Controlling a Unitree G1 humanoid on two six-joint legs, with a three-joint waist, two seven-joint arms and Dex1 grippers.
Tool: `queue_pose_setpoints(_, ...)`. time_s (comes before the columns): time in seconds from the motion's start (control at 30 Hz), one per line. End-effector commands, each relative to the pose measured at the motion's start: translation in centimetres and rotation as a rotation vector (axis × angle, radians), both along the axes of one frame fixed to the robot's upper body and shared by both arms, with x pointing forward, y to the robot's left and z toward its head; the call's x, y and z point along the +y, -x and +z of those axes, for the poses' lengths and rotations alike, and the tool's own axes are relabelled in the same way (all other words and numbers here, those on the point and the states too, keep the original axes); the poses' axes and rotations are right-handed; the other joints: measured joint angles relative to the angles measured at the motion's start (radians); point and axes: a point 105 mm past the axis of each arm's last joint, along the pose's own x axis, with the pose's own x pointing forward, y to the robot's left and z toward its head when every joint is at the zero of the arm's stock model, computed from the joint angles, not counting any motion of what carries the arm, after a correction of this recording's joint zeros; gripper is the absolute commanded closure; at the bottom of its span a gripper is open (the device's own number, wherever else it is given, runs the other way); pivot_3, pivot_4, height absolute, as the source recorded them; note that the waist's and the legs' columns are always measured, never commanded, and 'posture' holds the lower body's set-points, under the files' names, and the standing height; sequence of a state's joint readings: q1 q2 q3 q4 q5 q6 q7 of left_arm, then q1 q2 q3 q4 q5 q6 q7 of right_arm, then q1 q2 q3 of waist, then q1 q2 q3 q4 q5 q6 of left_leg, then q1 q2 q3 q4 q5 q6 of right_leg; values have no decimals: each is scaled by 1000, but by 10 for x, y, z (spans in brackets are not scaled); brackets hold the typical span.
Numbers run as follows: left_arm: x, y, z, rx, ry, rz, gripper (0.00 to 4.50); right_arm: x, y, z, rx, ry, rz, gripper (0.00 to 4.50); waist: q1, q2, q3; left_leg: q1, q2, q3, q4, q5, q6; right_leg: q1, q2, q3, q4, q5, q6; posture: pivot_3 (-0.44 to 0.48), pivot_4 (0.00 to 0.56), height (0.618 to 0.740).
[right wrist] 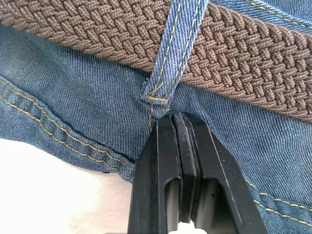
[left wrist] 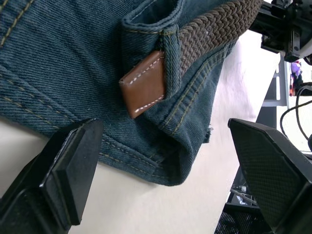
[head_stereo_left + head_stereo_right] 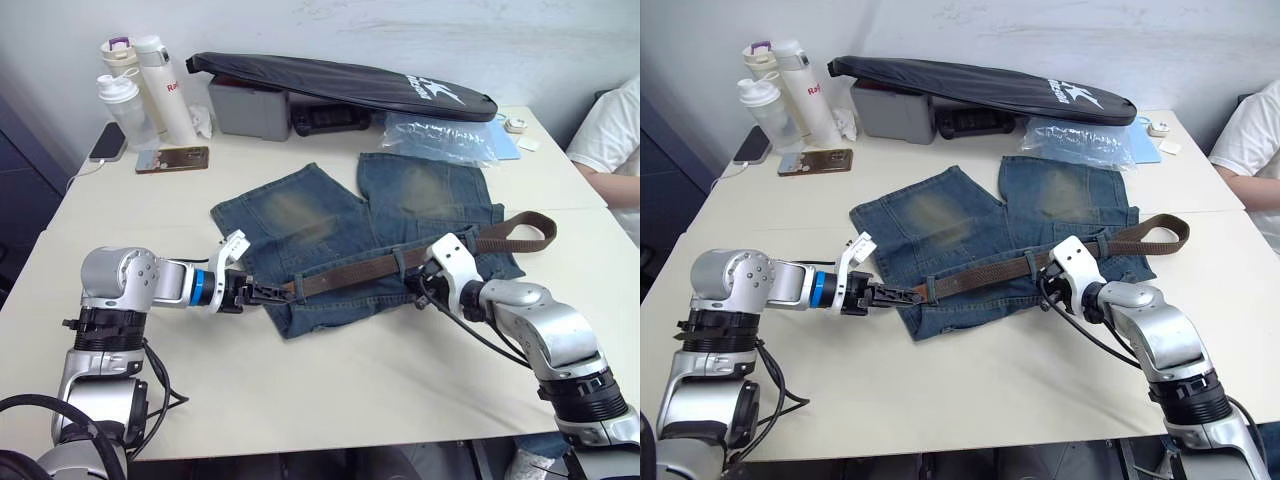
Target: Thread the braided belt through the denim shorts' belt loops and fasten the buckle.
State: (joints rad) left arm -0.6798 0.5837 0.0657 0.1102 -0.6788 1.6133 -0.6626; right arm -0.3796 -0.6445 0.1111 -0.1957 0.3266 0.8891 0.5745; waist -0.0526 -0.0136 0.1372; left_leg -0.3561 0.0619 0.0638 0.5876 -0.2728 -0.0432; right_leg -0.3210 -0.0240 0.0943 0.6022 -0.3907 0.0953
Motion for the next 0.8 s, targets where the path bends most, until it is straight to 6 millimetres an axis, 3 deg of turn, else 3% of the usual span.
queue_pose_setpoints(0.03,-5,-11,13,-46,28,18,0,-3,10,-25,100,25,-22,4452,0,0,0,0,0,0,0,0,0,0,0,0,0,0,0,0,150,740)
queue_pose_setpoints(0.23,-19,-12,8,-39,67,7,0,-2,11,-24,98,29,-17,4452,4,-1,-1,0,0,0,0,0,-1,0,0,0,0,0,0,0,150,740)
queue_pose_setpoints(0.37,-20,-13,1,-22,62,29,946,-1,12,-23,96,30,-16,4500,7,-1,-1,0,0,0,1,0,-1,0,0,0,1,0,0,0,150,740)
queue_pose_setpoints(0.43,-21,-13,0,-21,68,28,1933,-1,12,-23,99,31,-16,4500,9,-1,-1,0,0,0,1,0,-1,0,0,0,1,0,0,0,150,740)
queue_pose_setpoints(0.53,-22,-13,-1,-15,77,34,2782,-1,13,-24,101,31,-17,4500,14,-1,-1,0,0,0,1,0,-1,0,0,0,1,0,0,0,150,740)
queue_pose_setpoints(0.57,-22,-13,-1,-13,81,37,3323,-1,13,-24,101,31,-17,4500,17,-1,-1,0,0,0,1,0,-1,0,0,0,1,0,0,0,150,740)
queue_pose_setpoints(0.63,-21,-14,-2,-8,85,44,3877,0,13,-24,103,30,-16,4500,19,-1,-1,0,0,0,1,0,-1,0,0,0,0,0,0,0,150,740)
queue_pose_setpoints(0.67,-21,-14,-2,-5,89,49,4364,0,14,-24,104,29,-15,4500,20,-1,-1,0,0,1,2,0,-1,0,0,0,0,0,0,0,150,740)
queue_pose_setpoints(0.8,-16,-12,-1,-6,88,49,4439,0,14,-24,107,29,-14,4500,20,-1,-1,0,0,1,1,-1,-1,0,0,0,1,0,0,0,150,740)
